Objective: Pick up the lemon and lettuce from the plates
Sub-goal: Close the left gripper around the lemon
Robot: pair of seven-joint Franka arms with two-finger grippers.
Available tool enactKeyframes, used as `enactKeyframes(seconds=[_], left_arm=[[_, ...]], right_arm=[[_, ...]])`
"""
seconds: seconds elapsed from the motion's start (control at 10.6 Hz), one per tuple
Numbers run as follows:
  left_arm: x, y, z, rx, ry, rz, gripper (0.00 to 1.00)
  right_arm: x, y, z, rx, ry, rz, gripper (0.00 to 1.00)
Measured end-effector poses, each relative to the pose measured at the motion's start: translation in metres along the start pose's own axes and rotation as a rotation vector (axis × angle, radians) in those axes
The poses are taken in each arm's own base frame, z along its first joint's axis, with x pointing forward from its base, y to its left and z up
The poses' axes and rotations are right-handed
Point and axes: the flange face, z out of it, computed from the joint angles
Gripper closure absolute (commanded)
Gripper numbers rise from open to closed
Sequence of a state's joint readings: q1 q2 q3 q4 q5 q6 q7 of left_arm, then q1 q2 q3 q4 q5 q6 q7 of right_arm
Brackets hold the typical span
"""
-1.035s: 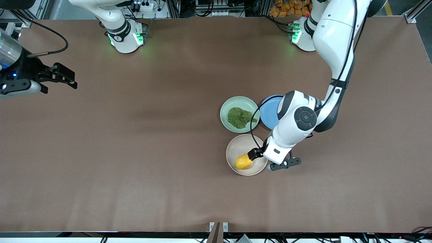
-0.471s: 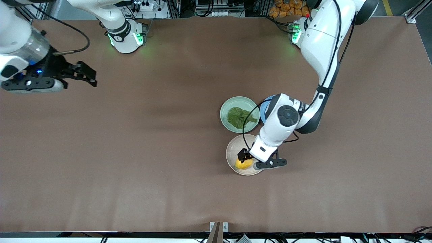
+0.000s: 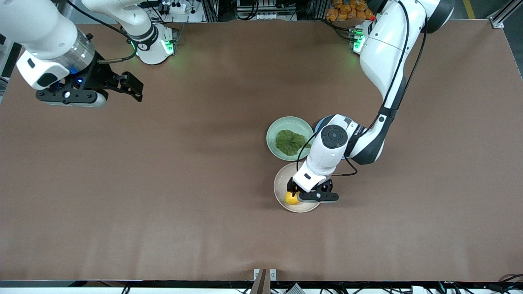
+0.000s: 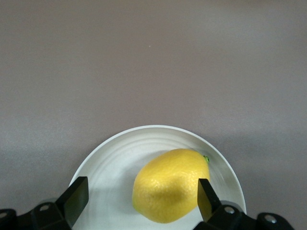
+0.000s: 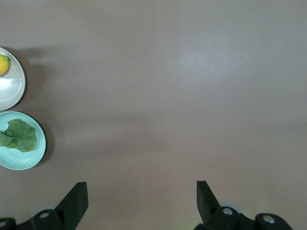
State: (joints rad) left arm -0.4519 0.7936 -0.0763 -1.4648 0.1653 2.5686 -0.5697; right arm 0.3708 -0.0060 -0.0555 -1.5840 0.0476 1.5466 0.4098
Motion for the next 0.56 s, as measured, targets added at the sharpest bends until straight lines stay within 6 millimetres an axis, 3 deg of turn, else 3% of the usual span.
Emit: enactKeyframes(seconds=[0.56], left_arm=[[-0.015, 0.022, 0.011, -0.024, 0.013, 0.035, 0.00]], right_arm=[[-0.014, -0.060, 0.016, -0.042, 0.008, 0.047, 0.00]])
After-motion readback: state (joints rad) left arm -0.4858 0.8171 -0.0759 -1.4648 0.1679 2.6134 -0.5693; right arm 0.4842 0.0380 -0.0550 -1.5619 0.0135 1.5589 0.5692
